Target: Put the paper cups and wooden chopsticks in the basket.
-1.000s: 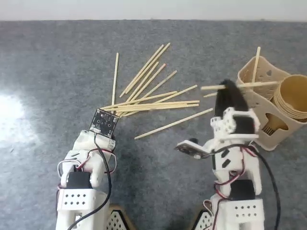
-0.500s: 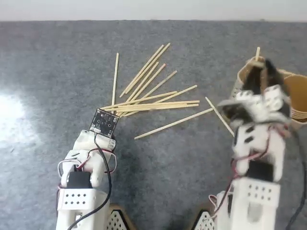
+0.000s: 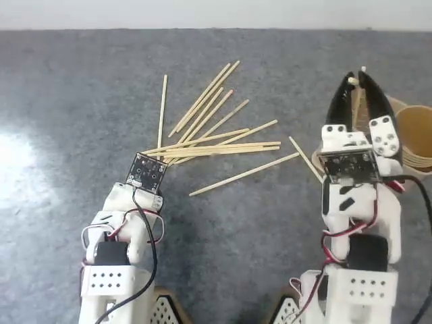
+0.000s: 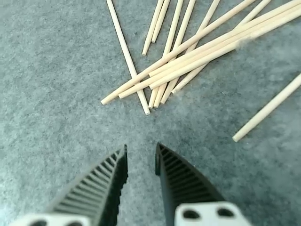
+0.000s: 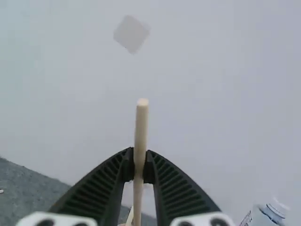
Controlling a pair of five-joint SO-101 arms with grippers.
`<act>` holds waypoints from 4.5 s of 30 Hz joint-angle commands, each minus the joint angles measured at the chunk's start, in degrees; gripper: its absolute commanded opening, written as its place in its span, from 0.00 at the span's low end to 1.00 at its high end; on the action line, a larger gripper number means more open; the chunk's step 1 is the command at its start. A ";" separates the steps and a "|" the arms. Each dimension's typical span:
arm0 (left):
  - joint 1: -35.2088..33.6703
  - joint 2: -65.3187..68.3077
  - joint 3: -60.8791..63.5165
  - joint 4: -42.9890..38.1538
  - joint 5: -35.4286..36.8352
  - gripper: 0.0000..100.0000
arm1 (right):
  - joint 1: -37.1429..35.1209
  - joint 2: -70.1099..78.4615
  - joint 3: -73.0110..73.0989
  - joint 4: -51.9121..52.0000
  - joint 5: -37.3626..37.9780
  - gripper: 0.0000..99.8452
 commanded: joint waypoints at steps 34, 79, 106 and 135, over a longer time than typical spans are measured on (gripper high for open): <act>-0.09 -0.35 -0.22 -1.41 0.35 0.10 | 14.37 50.07 -35.34 12.79 -21.54 0.01; -0.09 -0.35 -0.22 -1.32 0.35 0.10 | 2.24 25.27 -43.43 76.79 -0.35 0.18; 0.00 -0.35 -0.22 -0.97 0.26 0.10 | 1.98 49.89 -14.95 48.22 10.81 0.12; 0.00 -0.35 -0.22 -0.97 0.26 0.10 | 11.21 68.18 -20.84 44.00 13.01 0.11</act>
